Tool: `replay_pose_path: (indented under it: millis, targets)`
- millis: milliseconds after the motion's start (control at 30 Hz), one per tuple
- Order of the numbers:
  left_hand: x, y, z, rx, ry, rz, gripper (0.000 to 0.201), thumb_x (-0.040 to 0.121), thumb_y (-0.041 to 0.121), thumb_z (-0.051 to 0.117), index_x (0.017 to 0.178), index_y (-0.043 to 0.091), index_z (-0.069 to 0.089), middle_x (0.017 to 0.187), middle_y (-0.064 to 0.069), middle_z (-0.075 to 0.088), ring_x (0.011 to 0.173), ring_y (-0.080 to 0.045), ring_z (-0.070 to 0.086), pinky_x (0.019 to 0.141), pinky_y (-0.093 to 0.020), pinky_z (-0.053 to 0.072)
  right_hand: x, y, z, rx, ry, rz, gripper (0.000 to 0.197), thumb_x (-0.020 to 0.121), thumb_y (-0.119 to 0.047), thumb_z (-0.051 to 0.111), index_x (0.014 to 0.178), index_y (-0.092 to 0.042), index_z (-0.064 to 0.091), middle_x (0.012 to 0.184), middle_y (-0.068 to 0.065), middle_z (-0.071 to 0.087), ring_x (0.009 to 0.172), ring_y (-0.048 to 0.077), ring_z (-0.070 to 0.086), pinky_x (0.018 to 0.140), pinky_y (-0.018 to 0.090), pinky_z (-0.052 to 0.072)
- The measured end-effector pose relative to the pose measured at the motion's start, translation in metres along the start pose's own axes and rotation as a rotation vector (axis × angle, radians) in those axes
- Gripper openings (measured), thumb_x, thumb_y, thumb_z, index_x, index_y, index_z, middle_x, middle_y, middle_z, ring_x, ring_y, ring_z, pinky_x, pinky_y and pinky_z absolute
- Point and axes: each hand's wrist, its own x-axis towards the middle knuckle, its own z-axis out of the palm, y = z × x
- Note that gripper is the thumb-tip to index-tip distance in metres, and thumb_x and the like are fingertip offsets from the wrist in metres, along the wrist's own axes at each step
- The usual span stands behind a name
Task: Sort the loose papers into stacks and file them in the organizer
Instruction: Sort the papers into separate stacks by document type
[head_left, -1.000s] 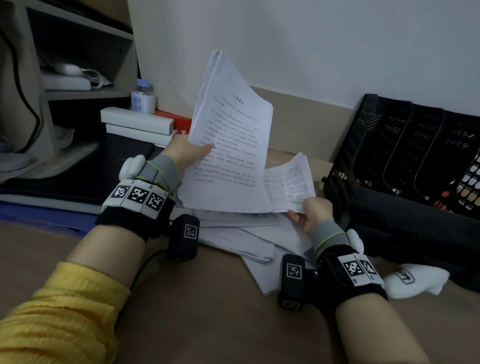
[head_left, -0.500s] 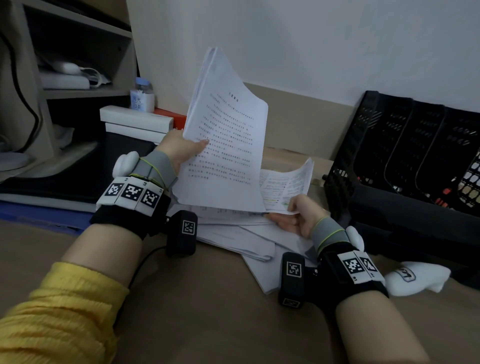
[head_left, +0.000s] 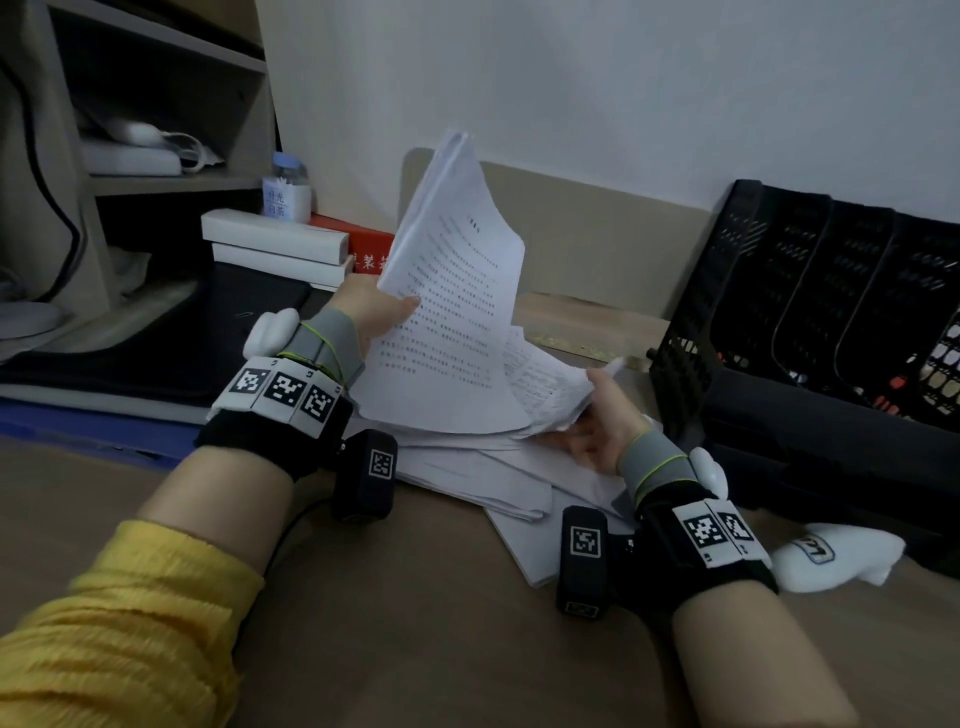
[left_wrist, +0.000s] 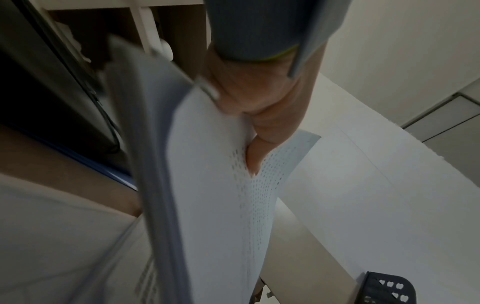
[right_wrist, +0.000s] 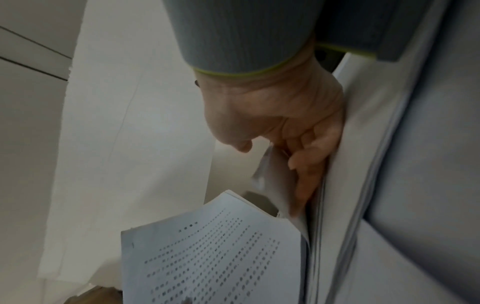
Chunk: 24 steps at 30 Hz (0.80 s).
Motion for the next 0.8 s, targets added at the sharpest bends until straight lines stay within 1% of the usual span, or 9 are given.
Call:
replay_pose_path:
  millis: [100, 167, 233, 333, 367, 500, 600, 700, 800]
  targets:
    - [0.0, 0.0, -0.002, 0.021, -0.021, -0.027, 0.039, 0.09, 0.019, 0.065, 0.125, 0.004, 0.056, 0.119, -0.017, 0.063, 0.109, -0.036, 0.06, 0.097, -0.051, 0.049, 0.004, 0.005, -0.004, 0.032, 0.06, -0.03, 0.037, 0.101, -0.037, 0.034, 0.08, -0.014, 0.053, 0.042, 0.0, 0.06, 0.034, 0.014, 0.06, 0.042, 0.017, 0.028]
    - [0.001, 0.0, -0.003, 0.022, -0.031, -0.026, 0.041, 0.089, 0.021, 0.067, 0.125, 0.004, 0.057, 0.121, -0.017, 0.063, 0.11, -0.036, 0.06, 0.098, -0.051, 0.049, 0.006, 0.009, -0.003, 0.028, 0.072, -0.021, 0.026, 0.1, -0.018, 0.034, 0.082, -0.013, 0.052, 0.042, -0.001, 0.061, 0.032, 0.012, 0.058, 0.035, 0.013, 0.024]
    - [0.001, 0.0, -0.003, 0.002, -0.029, -0.023, 0.042, 0.089, 0.02, 0.068, 0.126, 0.004, 0.057, 0.123, -0.017, 0.063, 0.112, -0.036, 0.06, 0.099, -0.05, 0.048, 0.007, 0.01, -0.004, 0.037, 0.106, -0.04, 0.025, 0.096, -0.003, 0.031, 0.085, -0.01, 0.052, 0.042, 0.003, 0.061, 0.028, 0.01, 0.054, 0.031, 0.009, 0.025]
    - [-0.001, 0.003, -0.002, -0.045, -0.01, -0.026, 0.041, 0.09, 0.019, 0.066, 0.128, 0.004, 0.057, 0.125, -0.015, 0.062, 0.112, -0.034, 0.06, 0.098, -0.046, 0.049, 0.007, 0.007, -0.005, 0.148, 0.197, -0.138, 0.026, 0.09, 0.008, 0.03, 0.079, -0.003, 0.05, 0.037, 0.008, 0.053, 0.022, 0.013, 0.042, 0.03, 0.01, 0.028]
    - [0.0, 0.003, -0.001, -0.062, -0.004, -0.023, 0.041, 0.091, 0.017, 0.065, 0.129, 0.004, 0.056, 0.126, -0.015, 0.061, 0.113, -0.034, 0.06, 0.097, -0.044, 0.049, 0.006, 0.005, -0.005, 0.183, 0.221, -0.187, 0.026, 0.089, 0.011, 0.03, 0.077, -0.002, 0.05, 0.042, 0.01, 0.051, 0.023, 0.014, 0.039, 0.032, 0.011, 0.027]
    - [0.003, 0.003, -0.003, -0.081, 0.016, -0.007, 0.041, 0.093, 0.015, 0.062, 0.131, 0.002, 0.054, 0.128, -0.015, 0.06, 0.116, -0.032, 0.058, 0.098, -0.041, 0.048, 0.009, 0.004, -0.005, 0.258, 0.308, -0.328, 0.027, 0.091, 0.003, 0.04, 0.075, -0.01, 0.058, 0.072, 0.013, 0.062, 0.042, 0.02, 0.055, 0.036, 0.018, 0.042]
    - [0.003, 0.004, -0.007, -0.06, 0.026, -0.002, 0.041, 0.093, 0.016, 0.062, 0.131, 0.002, 0.054, 0.128, -0.014, 0.06, 0.116, -0.032, 0.058, 0.101, -0.043, 0.047, 0.014, 0.002, -0.006, 0.235, 0.395, -0.399, 0.026, 0.094, -0.009, 0.043, 0.075, -0.012, 0.059, 0.086, 0.012, 0.065, 0.061, 0.022, 0.059, 0.04, 0.021, 0.046]
    - [0.007, 0.003, -0.009, -0.014, 0.039, 0.015, 0.043, 0.094, 0.019, 0.06, 0.133, 0.003, 0.053, 0.135, -0.012, 0.055, 0.121, -0.031, 0.055, 0.105, -0.044, 0.044, 0.015, 0.001, -0.008, 0.227, 0.504, -0.469, 0.024, 0.098, -0.016, 0.04, 0.085, -0.01, 0.059, 0.098, 0.01, 0.064, 0.077, 0.026, 0.061, 0.049, 0.027, 0.049]
    - [0.008, 0.003, -0.008, -0.008, 0.066, 0.011, 0.041, 0.095, 0.018, 0.056, 0.134, 0.004, 0.052, 0.136, -0.012, 0.054, 0.12, -0.034, 0.055, 0.103, -0.045, 0.045, 0.011, 0.0, -0.009, 0.273, 0.591, -0.523, 0.023, 0.1, -0.018, 0.038, 0.09, -0.011, 0.058, 0.098, 0.008, 0.062, 0.074, 0.021, 0.059, 0.051, 0.027, 0.05]
